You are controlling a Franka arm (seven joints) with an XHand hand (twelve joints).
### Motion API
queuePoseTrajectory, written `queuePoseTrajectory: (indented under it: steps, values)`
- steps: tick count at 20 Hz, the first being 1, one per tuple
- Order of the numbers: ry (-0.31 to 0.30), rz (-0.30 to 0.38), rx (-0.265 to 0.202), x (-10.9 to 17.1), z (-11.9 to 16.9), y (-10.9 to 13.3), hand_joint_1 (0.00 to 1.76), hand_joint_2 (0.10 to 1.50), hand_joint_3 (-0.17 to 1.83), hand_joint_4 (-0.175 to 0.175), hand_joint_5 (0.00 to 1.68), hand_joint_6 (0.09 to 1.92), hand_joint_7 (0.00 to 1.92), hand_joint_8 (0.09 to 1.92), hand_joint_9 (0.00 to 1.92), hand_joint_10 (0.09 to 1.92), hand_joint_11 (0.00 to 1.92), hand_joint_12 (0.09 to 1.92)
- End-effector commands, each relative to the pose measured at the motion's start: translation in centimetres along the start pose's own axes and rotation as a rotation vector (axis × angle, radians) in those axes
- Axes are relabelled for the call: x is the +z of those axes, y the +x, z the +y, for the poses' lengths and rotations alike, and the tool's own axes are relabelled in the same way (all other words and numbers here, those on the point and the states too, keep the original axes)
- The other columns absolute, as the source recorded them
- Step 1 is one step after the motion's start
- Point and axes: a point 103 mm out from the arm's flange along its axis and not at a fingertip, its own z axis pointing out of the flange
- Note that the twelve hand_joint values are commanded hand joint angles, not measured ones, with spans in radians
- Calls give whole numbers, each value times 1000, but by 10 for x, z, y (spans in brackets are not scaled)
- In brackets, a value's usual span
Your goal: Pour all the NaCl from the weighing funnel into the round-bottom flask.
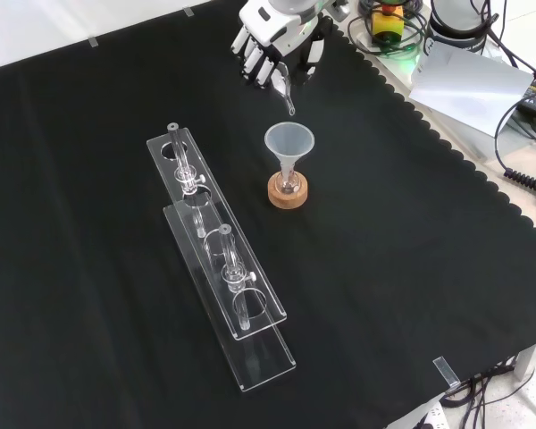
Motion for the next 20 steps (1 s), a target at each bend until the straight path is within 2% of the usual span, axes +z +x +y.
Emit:
queuePoseTrajectory:
  steps: [1, 7, 8, 10, 15, 18, 20]
  values:
    - [11, -43, -3, -6, 3, 5, 1083, 706, 700, 175, 1117, 962, 658, 605, 953, 374, 652, 1178]
    - [13, -111, -14, -13, 5, 14, 1083, 705, 702, 175, 1118, 962, 657, 605, 953, 375, 652, 1178]
    - [36, -133, 7, -14, 6, 15, 1083, 705, 702, 175, 1118, 962, 657, 605, 953, 375, 652, 1178]
    - [49, -166, 11, -18, 6, 19, 1083, 705, 702, 175, 1118, 962, 657, 605, 954, 376, 652, 1178]
    - [23, -167, -32, -14, 6, 13, 1083, 704, 704, 175, 1118, 962, 655, 605, 955, 376, 652, 1178]
    - [34, -210, -26, -17, 4, 12, 1083, 704, 704, 175, 1118, 962, 653, 604, 956, 376, 652, 1178]
    - [37, -217, -25, -22, 6, 22, 1083, 704, 705, 175, 1118, 962, 653, 604, 956, 377, 652, 1178]
